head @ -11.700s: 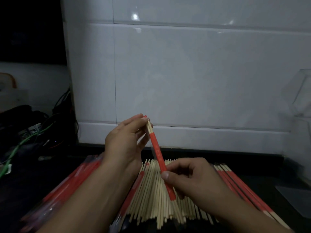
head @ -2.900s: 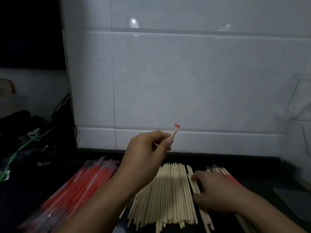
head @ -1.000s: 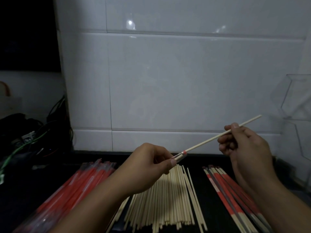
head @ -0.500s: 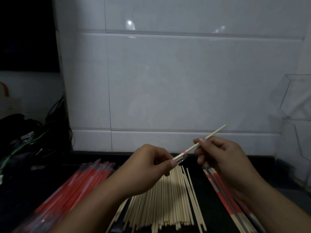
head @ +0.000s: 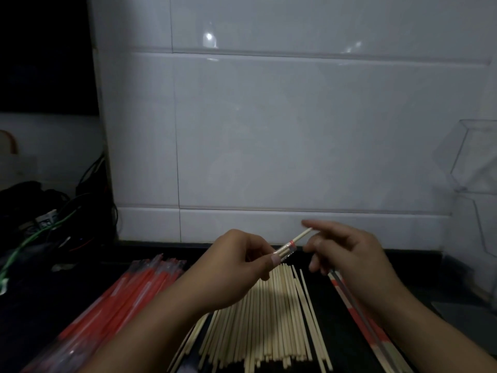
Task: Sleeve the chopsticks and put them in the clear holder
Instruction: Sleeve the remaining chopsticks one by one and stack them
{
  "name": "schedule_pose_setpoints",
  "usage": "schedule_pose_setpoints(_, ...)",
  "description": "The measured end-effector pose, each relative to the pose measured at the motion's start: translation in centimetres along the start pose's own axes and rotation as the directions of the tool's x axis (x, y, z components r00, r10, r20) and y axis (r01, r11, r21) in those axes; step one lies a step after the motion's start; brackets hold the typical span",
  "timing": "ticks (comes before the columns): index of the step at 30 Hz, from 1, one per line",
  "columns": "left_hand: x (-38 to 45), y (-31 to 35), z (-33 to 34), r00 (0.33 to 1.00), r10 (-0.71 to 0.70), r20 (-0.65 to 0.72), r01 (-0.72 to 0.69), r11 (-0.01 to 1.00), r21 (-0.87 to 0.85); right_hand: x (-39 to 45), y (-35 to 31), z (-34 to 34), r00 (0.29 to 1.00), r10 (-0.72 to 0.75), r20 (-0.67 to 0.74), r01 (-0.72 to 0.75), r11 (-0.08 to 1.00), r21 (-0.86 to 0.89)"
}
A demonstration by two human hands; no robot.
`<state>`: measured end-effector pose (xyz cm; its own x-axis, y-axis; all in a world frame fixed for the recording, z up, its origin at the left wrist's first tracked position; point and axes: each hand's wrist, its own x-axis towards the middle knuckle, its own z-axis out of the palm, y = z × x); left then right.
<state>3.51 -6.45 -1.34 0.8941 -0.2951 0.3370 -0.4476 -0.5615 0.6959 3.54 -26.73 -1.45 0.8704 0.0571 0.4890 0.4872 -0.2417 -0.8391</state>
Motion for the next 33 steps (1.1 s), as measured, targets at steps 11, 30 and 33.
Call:
schedule_pose_setpoints(11,0.2,-0.2,0.3,1.000,0.006,-0.008,-0.006,1.000,0.028,-0.2,-0.1,1.0,0.991,0.129,0.040,-0.133,0.985,0.114)
schedule_pose_setpoints(30,0.1,0.4,0.3,0.999,0.001,0.052,-0.002,1.000,0.030,0.2,0.4,0.6,0.993,0.103,-0.061,-0.096,0.989,0.115)
schedule_pose_setpoints(33,0.1,0.3,0.4,0.999,0.007,0.054,-0.008,1.000,0.027,0.1,0.3,0.5,0.996,0.081,-0.040,-0.076,0.991,0.106)
